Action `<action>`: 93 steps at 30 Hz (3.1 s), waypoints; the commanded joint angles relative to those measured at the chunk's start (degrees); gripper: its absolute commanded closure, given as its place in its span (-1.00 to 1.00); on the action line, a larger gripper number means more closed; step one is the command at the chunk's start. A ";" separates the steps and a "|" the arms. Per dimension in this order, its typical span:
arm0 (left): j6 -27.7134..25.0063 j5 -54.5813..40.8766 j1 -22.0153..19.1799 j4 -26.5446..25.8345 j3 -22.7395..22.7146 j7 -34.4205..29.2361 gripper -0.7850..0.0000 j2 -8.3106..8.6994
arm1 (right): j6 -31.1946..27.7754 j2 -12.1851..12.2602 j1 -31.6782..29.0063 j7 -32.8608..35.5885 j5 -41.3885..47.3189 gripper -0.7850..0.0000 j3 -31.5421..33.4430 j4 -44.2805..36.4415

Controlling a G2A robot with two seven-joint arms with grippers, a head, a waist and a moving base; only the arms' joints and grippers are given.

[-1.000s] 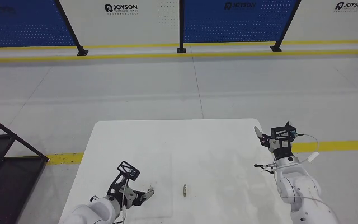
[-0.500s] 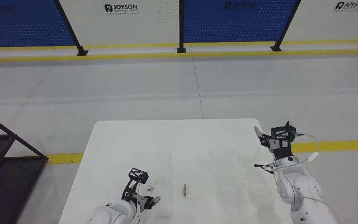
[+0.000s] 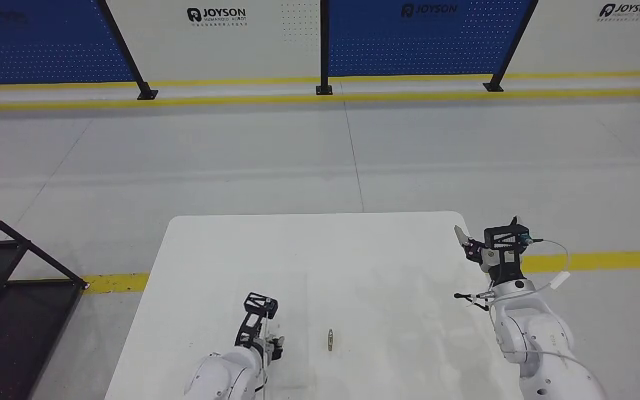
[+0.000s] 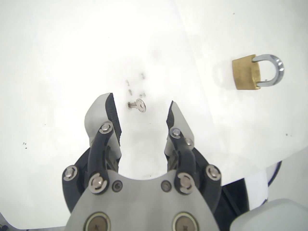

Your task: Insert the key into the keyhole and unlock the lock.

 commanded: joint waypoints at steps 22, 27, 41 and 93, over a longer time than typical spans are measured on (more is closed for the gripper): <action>3.67 3.04 -3.64 4.49 3.16 -1.41 0.45 -1.09 | 0.00 0.00 0.00 0.00 0.00 -1.00 0.00 0.00; 3.42 2.52 -3.42 4.48 2.42 -1.50 0.63 -1.10 | 0.00 0.00 0.00 0.00 0.00 -1.00 0.00 0.00; 2.19 0.83 -1.33 2.58 -0.66 -0.62 1.00 -0.83 | 0.00 0.00 0.00 0.00 0.00 -1.00 0.00 0.00; -44.56 -14.59 26.00 -0.53 -24.80 47.23 1.00 3.65 | -23.54 -1.03 -7.38 4.97 -13.71 -1.00 -29.63 -0.21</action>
